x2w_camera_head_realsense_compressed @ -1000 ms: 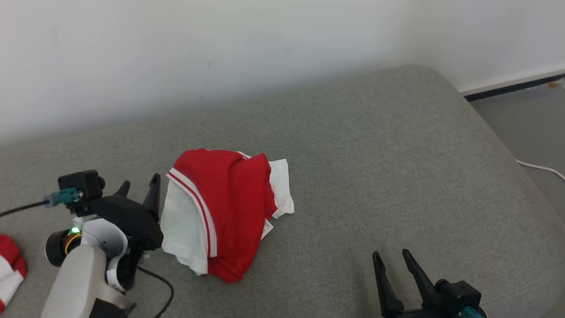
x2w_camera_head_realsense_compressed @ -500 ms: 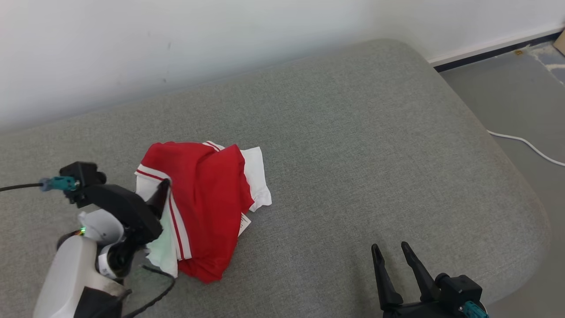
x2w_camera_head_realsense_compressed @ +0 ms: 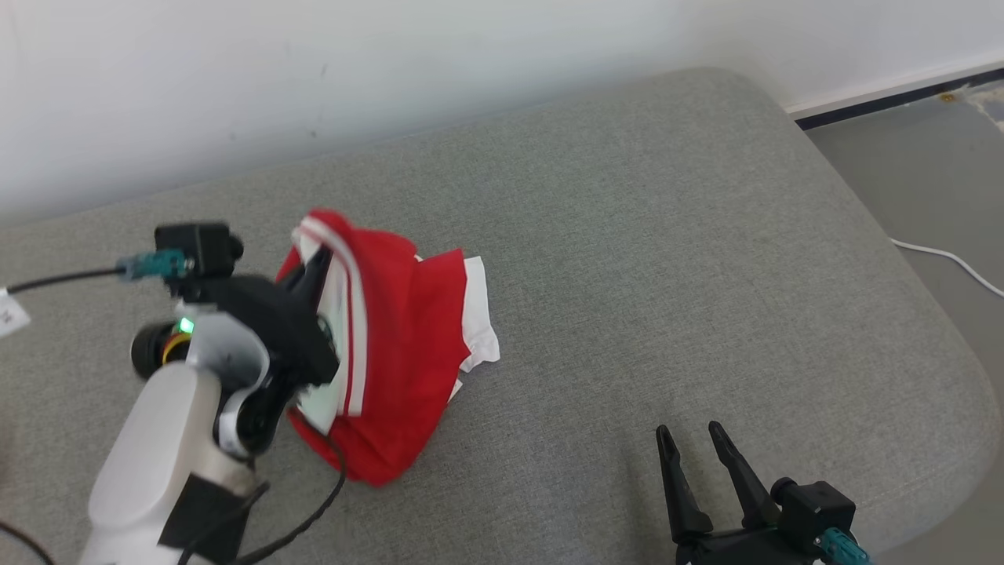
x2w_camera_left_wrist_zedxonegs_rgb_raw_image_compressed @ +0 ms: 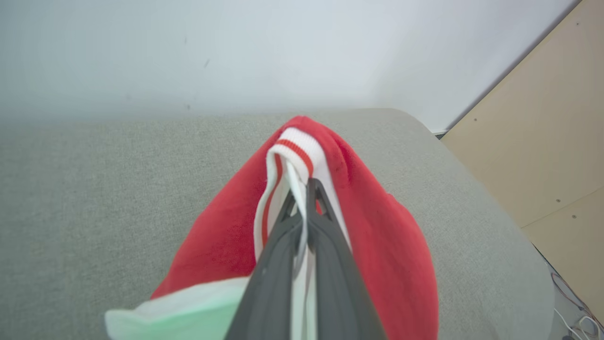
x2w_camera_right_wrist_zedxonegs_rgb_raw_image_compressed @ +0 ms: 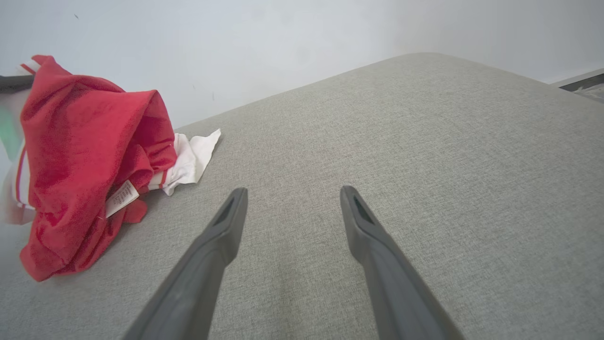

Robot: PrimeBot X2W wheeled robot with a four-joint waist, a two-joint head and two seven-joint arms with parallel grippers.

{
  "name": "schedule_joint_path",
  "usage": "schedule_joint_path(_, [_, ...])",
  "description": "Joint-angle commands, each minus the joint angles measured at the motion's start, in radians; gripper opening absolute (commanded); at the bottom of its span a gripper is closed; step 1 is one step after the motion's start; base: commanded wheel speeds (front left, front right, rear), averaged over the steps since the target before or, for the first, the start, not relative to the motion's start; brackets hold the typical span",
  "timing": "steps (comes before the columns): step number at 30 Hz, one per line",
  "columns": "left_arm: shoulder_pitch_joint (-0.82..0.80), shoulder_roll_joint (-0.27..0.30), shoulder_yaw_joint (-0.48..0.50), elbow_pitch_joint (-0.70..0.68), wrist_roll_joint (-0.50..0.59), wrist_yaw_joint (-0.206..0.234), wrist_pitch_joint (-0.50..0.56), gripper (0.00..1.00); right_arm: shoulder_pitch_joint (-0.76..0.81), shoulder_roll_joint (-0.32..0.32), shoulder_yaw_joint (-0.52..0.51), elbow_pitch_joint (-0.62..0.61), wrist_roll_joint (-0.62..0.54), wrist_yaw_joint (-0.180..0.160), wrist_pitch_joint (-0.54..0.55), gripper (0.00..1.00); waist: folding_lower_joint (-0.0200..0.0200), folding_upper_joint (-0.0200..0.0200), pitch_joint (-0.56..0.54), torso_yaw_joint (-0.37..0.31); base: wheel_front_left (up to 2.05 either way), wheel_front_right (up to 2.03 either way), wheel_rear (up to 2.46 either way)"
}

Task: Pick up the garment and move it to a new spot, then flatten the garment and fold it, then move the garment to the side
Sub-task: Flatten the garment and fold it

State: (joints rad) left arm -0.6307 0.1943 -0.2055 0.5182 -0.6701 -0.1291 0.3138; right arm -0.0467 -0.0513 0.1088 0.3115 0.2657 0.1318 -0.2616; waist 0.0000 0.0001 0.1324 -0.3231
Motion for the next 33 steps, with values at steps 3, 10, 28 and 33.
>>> schedule_joint_path(3, [-0.078,-0.01,-0.055,-0.03,0.034,-0.001,-0.072,0.0,-0.012,0.002,0.004,0.0,0.015,-0.002,-0.005,1.0,0.0,-0.0001,-0.002,0.005,0.0,0.0,0.0])
schedule_joint_path(10, [-0.25,-0.058,-0.208,-0.049,0.105,-0.001,-0.23,0.0,-0.017,0.002,0.021,0.006,0.031,-0.002,-0.005,1.0,0.0,-0.0001,-0.011,-0.006,0.0,0.0,0.0])
schedule_joint_path(28, [-0.252,-0.106,-0.234,-0.091,0.119,0.043,-0.571,0.0,0.007,0.002,-0.001,-0.005,0.034,-0.002,-0.005,1.0,0.0,-0.0001,-0.022,0.092,0.0,0.0,0.0])
schedule_joint_path(33, [0.017,-0.037,-0.187,-0.12,0.081,0.097,-0.576,0.0,0.011,0.002,-0.01,-0.01,0.025,-0.002,-0.005,1.0,0.0,-0.0001,-0.011,0.17,0.0,0.0,0.0])
